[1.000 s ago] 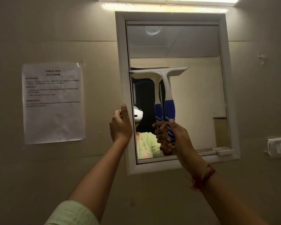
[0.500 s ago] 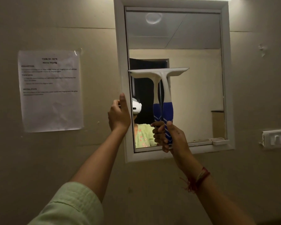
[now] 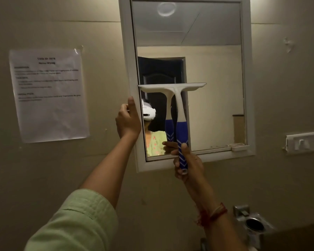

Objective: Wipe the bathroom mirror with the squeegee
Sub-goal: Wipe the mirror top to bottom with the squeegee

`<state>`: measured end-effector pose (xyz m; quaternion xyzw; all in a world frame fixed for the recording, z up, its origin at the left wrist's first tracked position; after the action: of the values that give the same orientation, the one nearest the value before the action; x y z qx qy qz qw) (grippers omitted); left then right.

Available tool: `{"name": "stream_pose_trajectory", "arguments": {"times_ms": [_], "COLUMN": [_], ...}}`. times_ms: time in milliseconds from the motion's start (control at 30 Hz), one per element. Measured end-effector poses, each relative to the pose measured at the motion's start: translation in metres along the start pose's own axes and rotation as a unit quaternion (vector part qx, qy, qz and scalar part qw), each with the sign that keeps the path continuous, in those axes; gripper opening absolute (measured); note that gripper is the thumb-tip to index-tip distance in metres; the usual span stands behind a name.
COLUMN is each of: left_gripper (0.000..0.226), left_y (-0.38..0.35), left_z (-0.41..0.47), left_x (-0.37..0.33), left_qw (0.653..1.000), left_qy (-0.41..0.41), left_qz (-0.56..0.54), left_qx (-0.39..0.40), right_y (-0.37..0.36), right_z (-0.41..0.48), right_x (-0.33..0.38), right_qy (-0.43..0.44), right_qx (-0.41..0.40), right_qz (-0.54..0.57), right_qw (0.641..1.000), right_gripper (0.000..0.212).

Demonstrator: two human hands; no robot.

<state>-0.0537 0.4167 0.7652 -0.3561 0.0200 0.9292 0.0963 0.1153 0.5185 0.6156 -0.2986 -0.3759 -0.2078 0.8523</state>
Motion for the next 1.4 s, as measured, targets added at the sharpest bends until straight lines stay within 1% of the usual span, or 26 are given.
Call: {"name": "stream_pose_trajectory", "arguments": {"times_ms": [200, 367, 467, 700, 767, 900, 933, 1100, 1267, 1400], "left_gripper": [0.045, 0.045, 0.045, 0.045, 0.045, 0.043, 0.043, 0.044, 0.044, 0.044], "left_y": [-0.001, -0.001, -0.003, -0.003, -0.002, -0.004, -0.005, -0.004, -0.004, -0.003], "left_z": [-0.001, 0.000, 0.000, 0.001, 0.001, 0.002, 0.002, 0.003, 0.004, 0.003], "left_x": [0.002, 0.002, 0.002, 0.002, 0.002, 0.002, 0.001, 0.002, 0.002, 0.003], "left_qw": [1.000, 1.000, 1.000, 1.000, 1.000, 1.000, 1.000, 1.000, 1.000, 1.000], "left_qy": [0.013, 0.011, 0.010, 0.011, 0.010, 0.010, 0.008, 0.006, 0.005, 0.007], "left_qz": [0.008, 0.001, -0.001, 0.001, 0.004, 0.006, 0.005, -0.002, 0.000, 0.008], "left_qx": [0.004, 0.006, 0.007, 0.005, 0.003, 0.011, 0.011, 0.007, 0.007, 0.004], "right_y": [0.009, 0.012, 0.016, 0.017, 0.018, 0.022, 0.023, 0.029, 0.038, 0.046], "right_z": [-0.010, -0.018, -0.022, -0.031, -0.031, -0.037, -0.039, -0.044, -0.046, -0.054], "right_x": [-0.006, -0.019, -0.026, -0.050, -0.055, -0.071, -0.076, -0.086, -0.095, -0.110], "right_qy": [-0.004, -0.003, -0.001, -0.021, -0.022, -0.020, -0.021, -0.024, -0.040, -0.046], "right_qx": [-0.023, -0.048, -0.061, -0.060, -0.059, -0.046, -0.043, -0.032, -0.027, -0.029], "right_qz": [-0.020, -0.049, -0.048, -0.045, -0.042, -0.039, -0.038, -0.029, -0.009, -0.015], "right_qw": [1.000, 0.998, 0.997, 0.997, 0.997, 0.998, 0.998, 0.999, 0.999, 0.998], "right_gripper": [0.041, 0.042, 0.041, 0.042, 0.045, 0.070, 0.074, 0.070, 0.071, 0.068]}}
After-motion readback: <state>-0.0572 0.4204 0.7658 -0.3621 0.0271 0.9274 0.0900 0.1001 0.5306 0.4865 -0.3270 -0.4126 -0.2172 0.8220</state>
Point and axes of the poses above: each hand's wrist, its own z-axis towards the middle knuckle, its own y-axis out of the back of the hand, x = y × z, the point moved 10 cm from there along z, towards the middle knuckle, and after that the axes turned 2 degrees about y, right-handed, at the moved point
